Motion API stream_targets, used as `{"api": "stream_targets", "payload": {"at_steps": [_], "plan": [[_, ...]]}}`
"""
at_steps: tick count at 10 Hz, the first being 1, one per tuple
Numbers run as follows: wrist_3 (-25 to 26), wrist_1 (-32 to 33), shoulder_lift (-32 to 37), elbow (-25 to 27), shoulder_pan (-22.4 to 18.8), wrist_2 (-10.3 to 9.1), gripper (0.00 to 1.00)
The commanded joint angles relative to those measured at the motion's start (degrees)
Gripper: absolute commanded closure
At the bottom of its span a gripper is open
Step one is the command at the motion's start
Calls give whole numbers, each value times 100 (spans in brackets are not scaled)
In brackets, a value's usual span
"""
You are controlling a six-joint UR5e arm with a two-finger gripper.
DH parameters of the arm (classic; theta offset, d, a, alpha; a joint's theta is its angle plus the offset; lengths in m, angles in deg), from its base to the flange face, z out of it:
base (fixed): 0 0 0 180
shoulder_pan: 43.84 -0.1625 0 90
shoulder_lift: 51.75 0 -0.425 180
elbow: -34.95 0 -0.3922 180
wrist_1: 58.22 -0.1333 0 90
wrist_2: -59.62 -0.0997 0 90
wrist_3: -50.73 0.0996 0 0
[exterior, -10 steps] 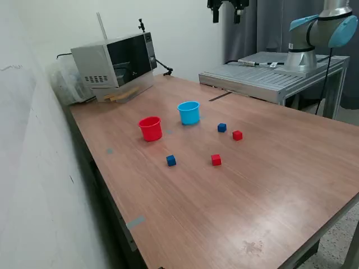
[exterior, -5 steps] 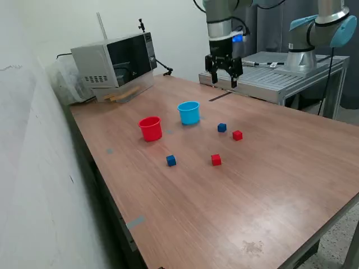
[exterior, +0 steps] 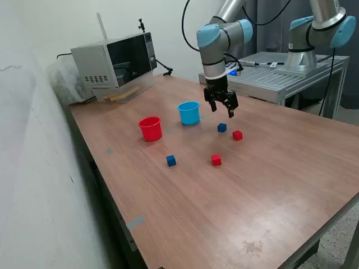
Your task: Place red objects in the red bin, and blue objects in the blue bin.
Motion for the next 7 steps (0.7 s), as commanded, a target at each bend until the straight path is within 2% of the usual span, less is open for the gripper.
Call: {"api": "stream_targets", "payload": {"at_steps": [1, 2, 3, 4, 5, 7], "plan": [[-6, 314, -391, -16, -7, -18, 0], [-6, 333, -391, -51, -16, -18, 0], [-127, 333, -400, -121, -16, -270, 0], [-494, 333, -409, -148, -16, -603, 0], [-541, 333, -435, -183, -16, -668, 0], [-542, 333, -435, -192, -7, -651, 0]]}}
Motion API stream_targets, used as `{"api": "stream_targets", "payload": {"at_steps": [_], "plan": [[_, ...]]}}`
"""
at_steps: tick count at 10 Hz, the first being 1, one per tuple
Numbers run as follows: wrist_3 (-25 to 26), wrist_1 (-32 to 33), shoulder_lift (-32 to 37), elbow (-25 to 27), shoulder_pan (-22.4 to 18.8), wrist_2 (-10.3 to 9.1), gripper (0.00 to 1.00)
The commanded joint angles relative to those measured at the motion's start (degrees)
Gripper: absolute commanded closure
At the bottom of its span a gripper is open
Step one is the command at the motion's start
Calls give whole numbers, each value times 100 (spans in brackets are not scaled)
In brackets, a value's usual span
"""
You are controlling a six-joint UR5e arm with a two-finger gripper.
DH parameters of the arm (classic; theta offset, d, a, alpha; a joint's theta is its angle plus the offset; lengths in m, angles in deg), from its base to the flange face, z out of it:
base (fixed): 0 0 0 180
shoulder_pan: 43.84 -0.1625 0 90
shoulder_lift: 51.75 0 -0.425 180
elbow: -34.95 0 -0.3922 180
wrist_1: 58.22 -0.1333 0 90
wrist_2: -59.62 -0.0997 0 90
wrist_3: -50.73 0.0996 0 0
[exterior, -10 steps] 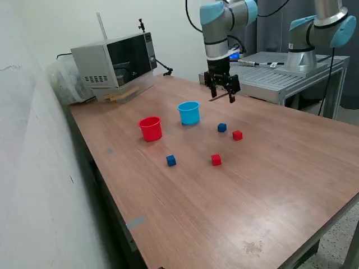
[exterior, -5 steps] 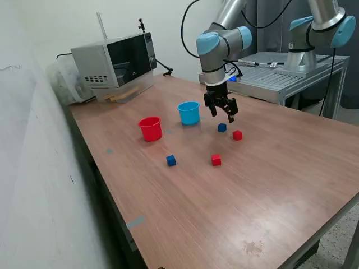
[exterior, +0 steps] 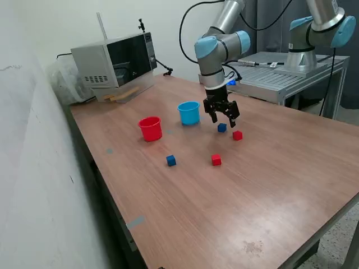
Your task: Place red objects in the red bin, and blue objects in the blue bin.
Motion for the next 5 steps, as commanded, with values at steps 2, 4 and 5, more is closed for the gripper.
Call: {"api": "stream_targets", "payload": {"at_steps": [2, 4, 5], "plan": [[-134, 102, -37, -38, -4, -114, 0], [-126, 155, -37, -29, -4, -96, 100], [-126, 277, -37, -11, -13, -96, 100]]}}
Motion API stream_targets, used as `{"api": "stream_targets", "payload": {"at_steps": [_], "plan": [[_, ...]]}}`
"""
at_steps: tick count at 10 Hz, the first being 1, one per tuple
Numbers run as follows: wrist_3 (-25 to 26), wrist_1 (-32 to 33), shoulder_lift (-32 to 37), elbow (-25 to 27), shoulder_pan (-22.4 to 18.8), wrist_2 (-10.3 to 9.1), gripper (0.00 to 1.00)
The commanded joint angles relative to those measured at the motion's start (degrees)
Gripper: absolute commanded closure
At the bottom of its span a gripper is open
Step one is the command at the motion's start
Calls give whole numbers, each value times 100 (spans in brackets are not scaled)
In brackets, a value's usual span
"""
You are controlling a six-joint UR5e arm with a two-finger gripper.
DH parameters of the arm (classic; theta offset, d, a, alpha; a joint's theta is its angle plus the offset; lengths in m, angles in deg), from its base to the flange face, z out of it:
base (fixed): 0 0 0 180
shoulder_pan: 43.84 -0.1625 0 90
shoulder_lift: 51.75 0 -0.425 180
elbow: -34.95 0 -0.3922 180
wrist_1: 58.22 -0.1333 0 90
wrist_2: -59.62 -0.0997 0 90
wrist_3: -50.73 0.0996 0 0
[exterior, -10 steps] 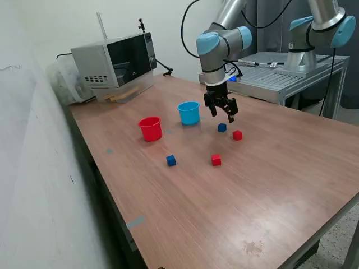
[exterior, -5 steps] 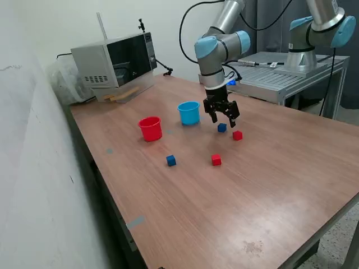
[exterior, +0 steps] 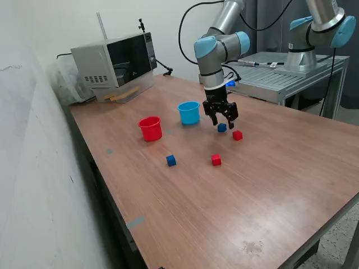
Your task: Place red objects in the red bin, and blue objects in the blue bin.
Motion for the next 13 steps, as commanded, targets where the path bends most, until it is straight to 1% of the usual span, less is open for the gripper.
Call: {"api": "stream_targets", "payload": {"at_steps": [1, 2, 4, 7, 8, 9, 10, 11, 12, 13], "plan": [[-5, 179, -13, 20, -2, 85, 100], [-5, 188, -13, 54, 7, 199, 100], [-14, 188, -5, 81, 7, 331, 100], [-67, 179, 48, 99, 7, 419, 100], [-58, 162, 353, 99, 25, 576, 100], [-49, 153, 652, 38, 34, 665, 100], [-23, 110, 889, -6, 147, 744, 100], [-14, 22, 996, -207, 287, 893, 100], [-5, -336, 1015, -444, 471, 1007, 100], [-14, -670, 998, -586, 969, 1122, 100]]}}
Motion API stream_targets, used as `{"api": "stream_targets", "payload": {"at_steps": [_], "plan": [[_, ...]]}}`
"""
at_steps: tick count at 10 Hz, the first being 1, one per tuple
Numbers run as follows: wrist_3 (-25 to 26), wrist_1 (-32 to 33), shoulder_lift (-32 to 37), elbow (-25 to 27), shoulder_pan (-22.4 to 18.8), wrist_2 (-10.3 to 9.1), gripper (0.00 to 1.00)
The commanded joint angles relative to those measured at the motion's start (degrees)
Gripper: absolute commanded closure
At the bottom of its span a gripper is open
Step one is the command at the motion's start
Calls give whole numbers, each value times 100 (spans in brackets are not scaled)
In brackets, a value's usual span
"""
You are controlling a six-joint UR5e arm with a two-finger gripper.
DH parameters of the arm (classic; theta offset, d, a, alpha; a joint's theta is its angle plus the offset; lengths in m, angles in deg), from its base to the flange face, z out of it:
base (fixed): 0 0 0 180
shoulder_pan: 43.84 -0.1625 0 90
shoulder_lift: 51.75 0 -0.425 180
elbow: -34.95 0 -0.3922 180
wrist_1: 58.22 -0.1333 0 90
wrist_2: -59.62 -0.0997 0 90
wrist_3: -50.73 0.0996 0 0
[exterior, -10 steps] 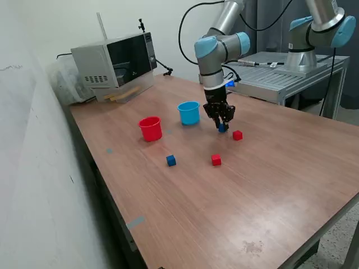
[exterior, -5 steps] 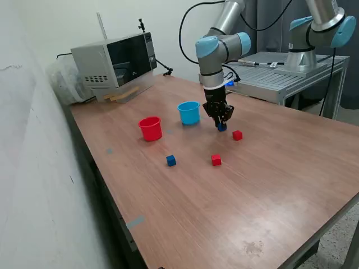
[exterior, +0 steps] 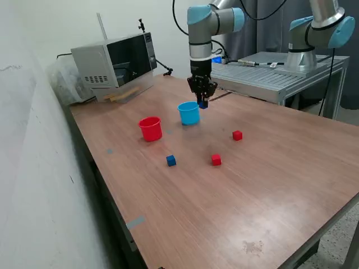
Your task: Place red objects in the red bin, and blue objects in the blue bin.
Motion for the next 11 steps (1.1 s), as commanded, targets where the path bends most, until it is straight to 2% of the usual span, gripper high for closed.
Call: {"api": "stream_targets", "payload": {"at_steps": [1, 3, 4, 11], "plan": [[18, -630, 188, -429, 1062, 298, 100], [-69, -656, 153, -447, 1399, 298, 100], [-70, -657, 144, -386, 1374, 298, 100], [-8, -648, 144, -148, 716, 254, 100]]}}
